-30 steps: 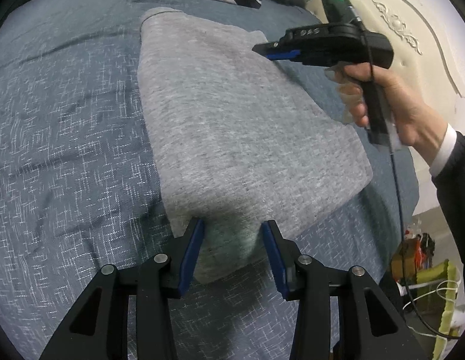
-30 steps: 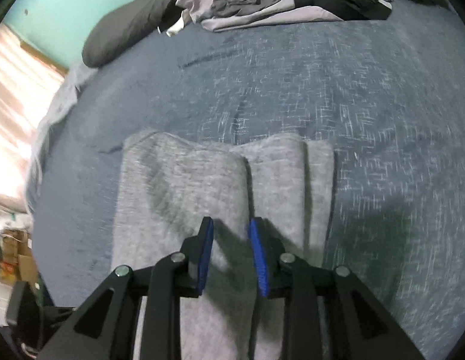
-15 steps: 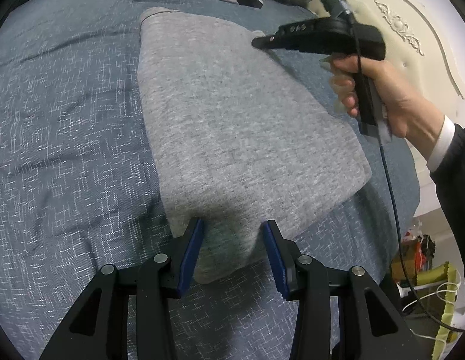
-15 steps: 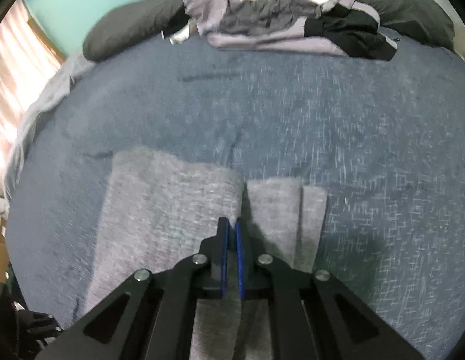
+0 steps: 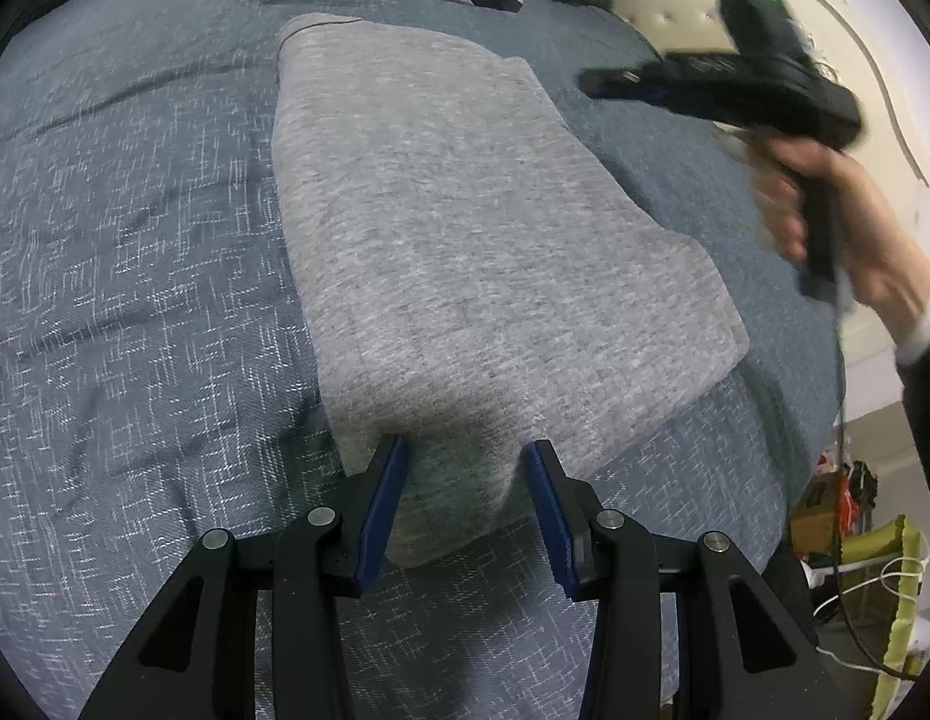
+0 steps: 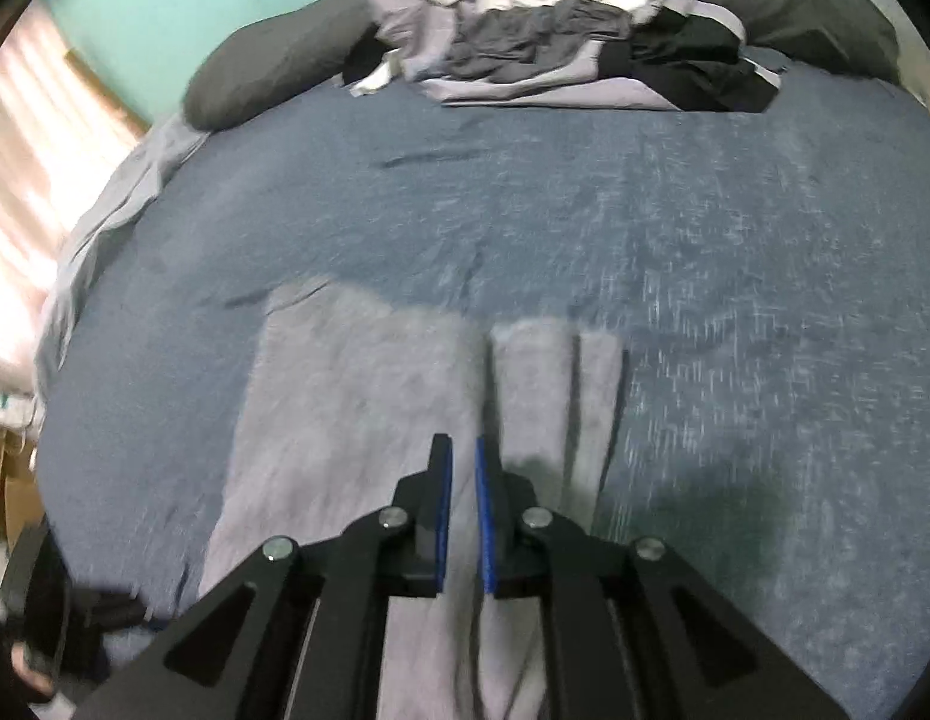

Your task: Fold clothes

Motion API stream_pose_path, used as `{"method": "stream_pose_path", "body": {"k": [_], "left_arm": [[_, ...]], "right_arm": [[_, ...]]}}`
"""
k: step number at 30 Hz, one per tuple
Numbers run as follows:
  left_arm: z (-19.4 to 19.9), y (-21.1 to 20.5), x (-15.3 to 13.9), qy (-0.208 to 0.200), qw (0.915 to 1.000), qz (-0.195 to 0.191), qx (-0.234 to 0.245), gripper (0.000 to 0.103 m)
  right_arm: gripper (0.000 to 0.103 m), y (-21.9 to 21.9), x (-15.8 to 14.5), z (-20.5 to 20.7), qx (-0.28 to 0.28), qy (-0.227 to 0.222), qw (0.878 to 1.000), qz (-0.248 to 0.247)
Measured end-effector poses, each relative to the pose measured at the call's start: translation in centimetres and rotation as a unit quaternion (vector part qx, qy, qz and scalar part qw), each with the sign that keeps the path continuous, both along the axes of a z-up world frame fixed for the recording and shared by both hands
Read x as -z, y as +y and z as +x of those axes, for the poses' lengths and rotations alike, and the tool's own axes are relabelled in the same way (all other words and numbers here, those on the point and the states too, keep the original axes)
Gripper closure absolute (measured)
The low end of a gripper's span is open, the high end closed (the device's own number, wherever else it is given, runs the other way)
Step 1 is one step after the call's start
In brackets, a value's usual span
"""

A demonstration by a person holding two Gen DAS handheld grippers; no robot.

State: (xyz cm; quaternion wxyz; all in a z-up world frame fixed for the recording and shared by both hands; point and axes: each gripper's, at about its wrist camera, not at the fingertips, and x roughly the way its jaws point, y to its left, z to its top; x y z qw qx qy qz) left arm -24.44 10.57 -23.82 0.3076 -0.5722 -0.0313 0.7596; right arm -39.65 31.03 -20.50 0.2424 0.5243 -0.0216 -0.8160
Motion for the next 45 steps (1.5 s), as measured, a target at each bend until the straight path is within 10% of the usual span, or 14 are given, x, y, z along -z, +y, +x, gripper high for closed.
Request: {"method": "stream_pose_path", "body": {"k": [18, 26, 45], "left_arm": [[0.3, -0.1, -1.8, -0.003, 0.9996, -0.003, -0.029, 0.058], [-0.9, 1.2, -2.1, 0.015, 0.9990, -0.015, -0.039, 0.058], [0.6, 2.5, -0.3, 0.040, 0.9980, -0.040, -0.026, 0.057]], "right_arm": [[0.096, 0.3, 4.9, 10.9, -0.075, -0.093, 0.991, 0.068], [0.096, 0.2, 1.2, 11.4, -0.056, -0.048, 0.997, 0.017], [0.099, 1.2, 7.7, 11.9, -0.057, -0.095, 0.991, 0.070]]}}
